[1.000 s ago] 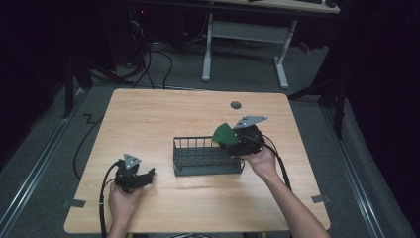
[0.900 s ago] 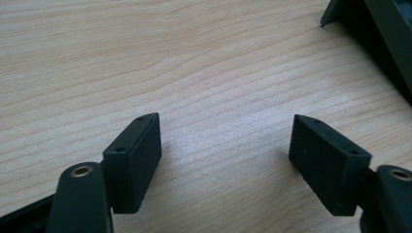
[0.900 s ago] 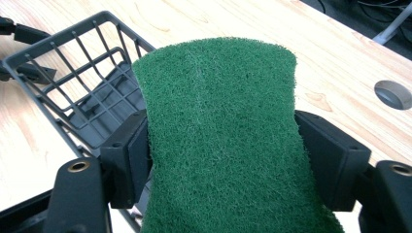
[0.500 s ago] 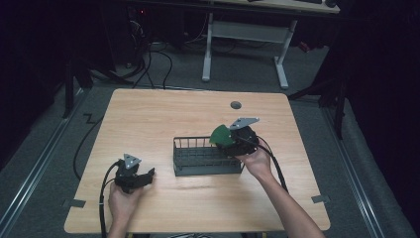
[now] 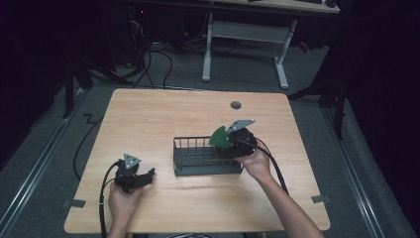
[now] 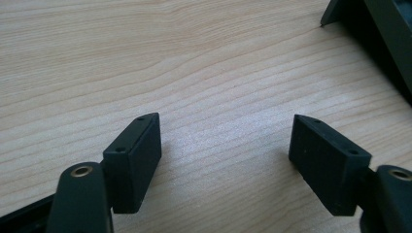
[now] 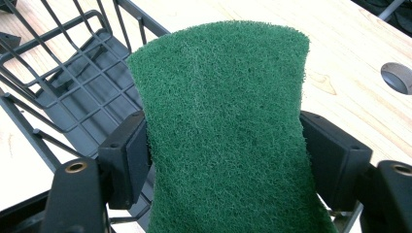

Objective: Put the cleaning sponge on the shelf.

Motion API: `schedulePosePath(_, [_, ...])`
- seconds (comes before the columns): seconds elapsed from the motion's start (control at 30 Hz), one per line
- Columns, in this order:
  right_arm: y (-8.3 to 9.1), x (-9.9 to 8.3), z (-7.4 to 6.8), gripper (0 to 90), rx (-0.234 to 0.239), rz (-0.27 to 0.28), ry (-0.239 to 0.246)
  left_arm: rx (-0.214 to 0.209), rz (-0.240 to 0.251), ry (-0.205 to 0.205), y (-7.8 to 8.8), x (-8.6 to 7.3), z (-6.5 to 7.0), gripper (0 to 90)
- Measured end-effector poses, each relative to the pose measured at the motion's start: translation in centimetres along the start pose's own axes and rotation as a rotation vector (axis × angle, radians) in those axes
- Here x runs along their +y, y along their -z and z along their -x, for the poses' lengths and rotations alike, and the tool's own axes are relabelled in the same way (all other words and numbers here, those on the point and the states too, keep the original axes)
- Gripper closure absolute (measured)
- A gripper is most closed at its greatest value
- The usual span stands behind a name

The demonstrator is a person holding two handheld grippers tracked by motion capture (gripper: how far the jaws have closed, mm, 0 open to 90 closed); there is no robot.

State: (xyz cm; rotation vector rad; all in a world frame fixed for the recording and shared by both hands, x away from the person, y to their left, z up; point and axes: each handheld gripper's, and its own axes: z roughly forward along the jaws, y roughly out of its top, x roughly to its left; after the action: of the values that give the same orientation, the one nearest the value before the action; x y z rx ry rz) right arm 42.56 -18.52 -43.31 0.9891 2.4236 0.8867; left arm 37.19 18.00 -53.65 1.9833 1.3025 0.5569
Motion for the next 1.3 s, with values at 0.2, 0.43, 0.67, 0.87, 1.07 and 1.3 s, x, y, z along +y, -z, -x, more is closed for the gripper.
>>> schedulePosePath(0.2, [0.4, 0.1, -0.3, 26.5, 0.002, 0.007, 0.008, 0.000, 0.000, 0.000, 0.0, 0.0, 0.0, 27.9])
schedulePosePath(0.43, [0.0, -0.1, -0.4, 26.5, 0.006, -0.023, 0.009, 0.000, 0.000, -0.001, 0.0, 0.0, 0.0, 27.9])
schedulePosePath(0.67, [-0.1, -0.2, -0.4, 26.5, 0.028, -0.030, 0.003, -0.001, 0.000, 0.000, 0.0, 0.0, 0.0, 27.9])
schedulePosePath(0.87, [0.1, -0.3, -0.4, 25.6, 0.051, -0.020, -0.014, 0.000, 0.000, 0.000, 0.0, 0.0, 0.0, 27.9])
schedulePosePath(1.07, [0.3, -0.3, -0.6, 30.1, 0.070, 0.018, 0.000, 0.000, -0.001, -0.001, 0.0, 0.0, 0.0, 27.9])
schedulePosePath(1.3, [0.2, -0.2, -1.2, 41.4, 0.090, 0.028, 0.046, 0.000, 0.000, 0.000, 0.0, 0.0, 0.0, 27.9])
